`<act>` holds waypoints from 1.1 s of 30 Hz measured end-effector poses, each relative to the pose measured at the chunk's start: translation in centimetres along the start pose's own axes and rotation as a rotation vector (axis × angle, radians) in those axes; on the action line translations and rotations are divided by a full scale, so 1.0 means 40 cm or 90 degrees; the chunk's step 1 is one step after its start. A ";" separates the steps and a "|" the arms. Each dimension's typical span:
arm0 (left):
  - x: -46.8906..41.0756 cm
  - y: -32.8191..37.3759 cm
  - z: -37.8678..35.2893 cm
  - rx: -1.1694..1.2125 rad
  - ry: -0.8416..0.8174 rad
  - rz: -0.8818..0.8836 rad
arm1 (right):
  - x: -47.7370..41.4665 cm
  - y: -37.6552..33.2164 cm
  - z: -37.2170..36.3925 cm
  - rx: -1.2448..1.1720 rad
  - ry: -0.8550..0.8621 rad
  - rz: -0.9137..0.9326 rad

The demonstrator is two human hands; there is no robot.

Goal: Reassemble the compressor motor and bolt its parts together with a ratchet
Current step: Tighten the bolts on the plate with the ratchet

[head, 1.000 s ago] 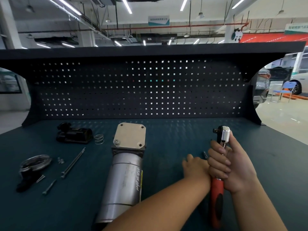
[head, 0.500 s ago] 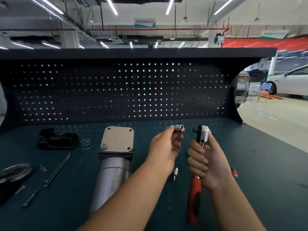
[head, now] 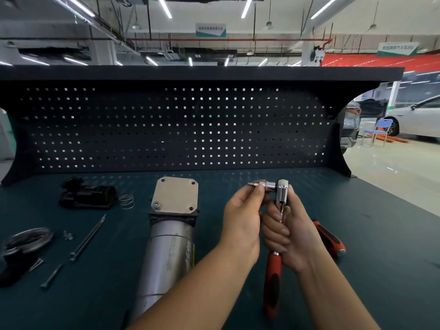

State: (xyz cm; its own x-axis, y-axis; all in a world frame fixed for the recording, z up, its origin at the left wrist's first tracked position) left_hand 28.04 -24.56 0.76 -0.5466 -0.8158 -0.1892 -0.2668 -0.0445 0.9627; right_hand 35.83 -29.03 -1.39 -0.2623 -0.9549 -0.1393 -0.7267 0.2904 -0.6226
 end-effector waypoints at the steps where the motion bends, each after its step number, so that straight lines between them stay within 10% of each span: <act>1: 0.002 -0.001 0.000 -0.008 -0.001 -0.006 | -0.001 0.004 -0.002 -0.001 -0.001 -0.001; 33: 0.014 0.045 0.053 -0.066 -0.098 0.143 | 0.015 0.042 -0.051 0.006 -0.120 -0.050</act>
State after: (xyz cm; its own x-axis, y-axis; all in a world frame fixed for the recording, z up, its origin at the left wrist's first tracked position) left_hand 25.56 -23.88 1.97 -0.6995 -0.7145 0.0121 -0.0465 0.0625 0.9970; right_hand 33.17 -28.99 -0.95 -0.0804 -0.9696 -0.2311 -0.7343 0.2144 -0.6440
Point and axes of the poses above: each hand's wrist, its own x-axis away from the middle knuckle, its own z-axis out of the back of the hand, y = z × x, the point moved 1 cm from there along -x, towards the middle knuckle, and after that the axes turned 15 degrees about -x, right-handed, at the moved point
